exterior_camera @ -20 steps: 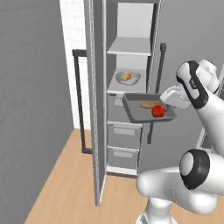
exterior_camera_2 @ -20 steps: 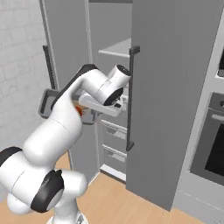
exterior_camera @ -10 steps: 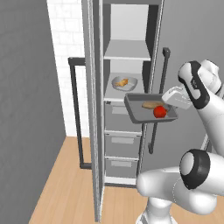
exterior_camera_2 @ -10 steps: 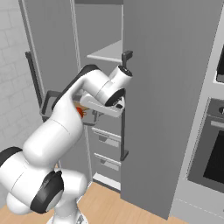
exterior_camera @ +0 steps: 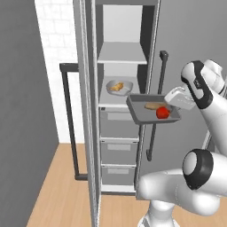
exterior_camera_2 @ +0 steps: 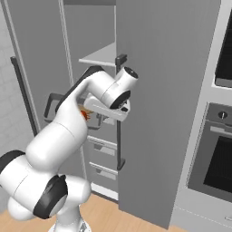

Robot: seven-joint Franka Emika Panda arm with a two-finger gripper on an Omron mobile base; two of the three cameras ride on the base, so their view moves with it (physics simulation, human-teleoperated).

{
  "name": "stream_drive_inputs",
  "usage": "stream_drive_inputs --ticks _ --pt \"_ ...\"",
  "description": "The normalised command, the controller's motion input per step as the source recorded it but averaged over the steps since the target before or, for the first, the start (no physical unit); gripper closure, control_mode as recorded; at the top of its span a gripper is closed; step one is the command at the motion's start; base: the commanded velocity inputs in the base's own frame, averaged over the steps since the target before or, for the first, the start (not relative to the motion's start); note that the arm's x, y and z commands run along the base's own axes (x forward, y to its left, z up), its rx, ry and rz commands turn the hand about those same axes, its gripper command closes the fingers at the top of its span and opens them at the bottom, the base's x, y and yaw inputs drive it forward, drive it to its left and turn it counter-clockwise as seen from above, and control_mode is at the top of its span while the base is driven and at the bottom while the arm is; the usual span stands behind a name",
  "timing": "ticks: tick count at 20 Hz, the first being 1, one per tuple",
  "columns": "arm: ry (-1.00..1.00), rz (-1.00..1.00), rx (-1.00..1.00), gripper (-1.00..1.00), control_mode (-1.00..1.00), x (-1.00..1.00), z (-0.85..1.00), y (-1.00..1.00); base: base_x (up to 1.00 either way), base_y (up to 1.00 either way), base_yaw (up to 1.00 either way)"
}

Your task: Take the meat container that has the chicken drumstick and place it on the second highest rack of the freezer. Then take the vegetable container that has the sweet potato and tomato and place it on the highest rack of the freezer.

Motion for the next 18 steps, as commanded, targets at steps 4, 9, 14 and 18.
stream_drive_inputs --ticks 4,9,14,18 --pt "-0.01 -0.04 0.0 1.0 -1.0 0.06 0.0 0.06 0.04 0.17 -0.12" --pt "-0.01 -0.32 0.01 1.0 -1.0 0.65 0.13 0.34 0.0 0.0 0.0" --pt "0.0 -0.73 0.14 1.0 -1.0 0.25 0.13 0.34 0.0 0.0 0.0" --pt "0.08 -0.7 0.18 1.0 -1.0 0.11 0.39 0.06 0.0 0.0 0.0"
